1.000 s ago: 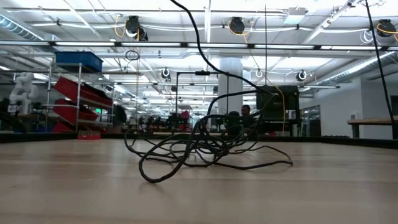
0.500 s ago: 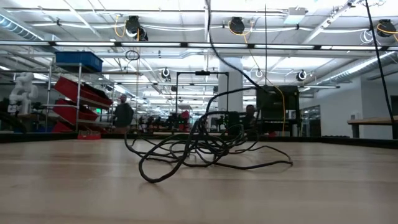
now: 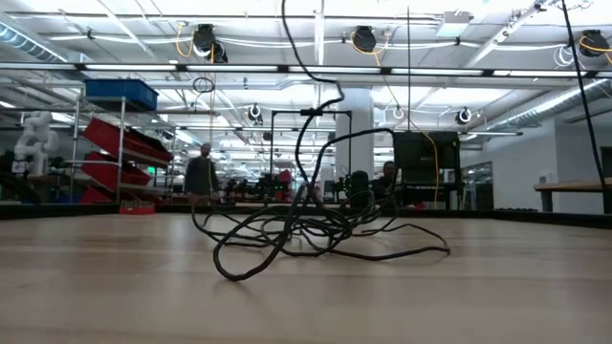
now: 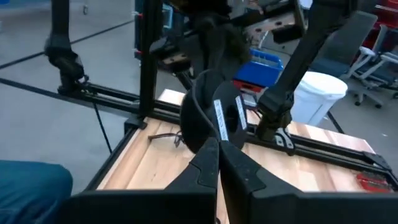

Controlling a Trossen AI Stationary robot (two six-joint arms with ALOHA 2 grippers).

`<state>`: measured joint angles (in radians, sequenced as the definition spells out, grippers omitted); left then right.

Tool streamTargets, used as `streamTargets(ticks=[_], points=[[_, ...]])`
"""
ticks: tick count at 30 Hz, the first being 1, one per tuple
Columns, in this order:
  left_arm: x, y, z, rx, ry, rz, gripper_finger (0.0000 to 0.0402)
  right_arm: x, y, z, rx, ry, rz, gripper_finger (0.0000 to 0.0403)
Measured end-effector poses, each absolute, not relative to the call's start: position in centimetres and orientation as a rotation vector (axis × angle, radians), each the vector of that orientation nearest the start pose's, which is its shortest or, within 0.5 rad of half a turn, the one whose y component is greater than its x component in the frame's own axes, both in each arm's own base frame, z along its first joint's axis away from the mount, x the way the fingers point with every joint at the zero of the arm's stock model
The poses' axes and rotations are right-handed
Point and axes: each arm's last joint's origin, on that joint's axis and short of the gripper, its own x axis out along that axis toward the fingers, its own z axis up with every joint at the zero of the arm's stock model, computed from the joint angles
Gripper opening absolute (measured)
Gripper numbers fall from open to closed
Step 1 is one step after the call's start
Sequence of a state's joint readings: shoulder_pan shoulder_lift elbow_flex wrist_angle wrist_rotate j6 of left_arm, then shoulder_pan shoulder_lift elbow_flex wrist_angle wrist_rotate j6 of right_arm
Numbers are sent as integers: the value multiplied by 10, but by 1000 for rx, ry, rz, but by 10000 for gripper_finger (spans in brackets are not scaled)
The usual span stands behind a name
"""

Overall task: Coil cords
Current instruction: Uncoil the black wire from the spool

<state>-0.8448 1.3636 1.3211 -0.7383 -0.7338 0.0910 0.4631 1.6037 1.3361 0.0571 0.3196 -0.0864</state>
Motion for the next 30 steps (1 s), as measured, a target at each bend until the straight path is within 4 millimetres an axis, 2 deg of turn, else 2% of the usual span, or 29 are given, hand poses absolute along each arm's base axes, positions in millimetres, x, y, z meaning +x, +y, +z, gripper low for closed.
streamTargets(ticks=[8, 12, 20, 23, 30], points=[[208, -189, 344, 628, 583, -132, 0, 343, 147, 339, -150, 217, 202, 0], [212, -187, 342, 626, 599, -134, 0, 343, 148, 341, -176, 205, 209, 0], [220, -179, 341, 584, 628, -156, 0, 344, 145, 373, -252, 146, 204, 0], [221, -178, 341, 574, 630, -165, 0, 346, 138, 383, -260, 140, 186, 0], [228, -186, 345, 606, 548, -244, 0, 363, 108, 374, -224, 177, 194, 0]])
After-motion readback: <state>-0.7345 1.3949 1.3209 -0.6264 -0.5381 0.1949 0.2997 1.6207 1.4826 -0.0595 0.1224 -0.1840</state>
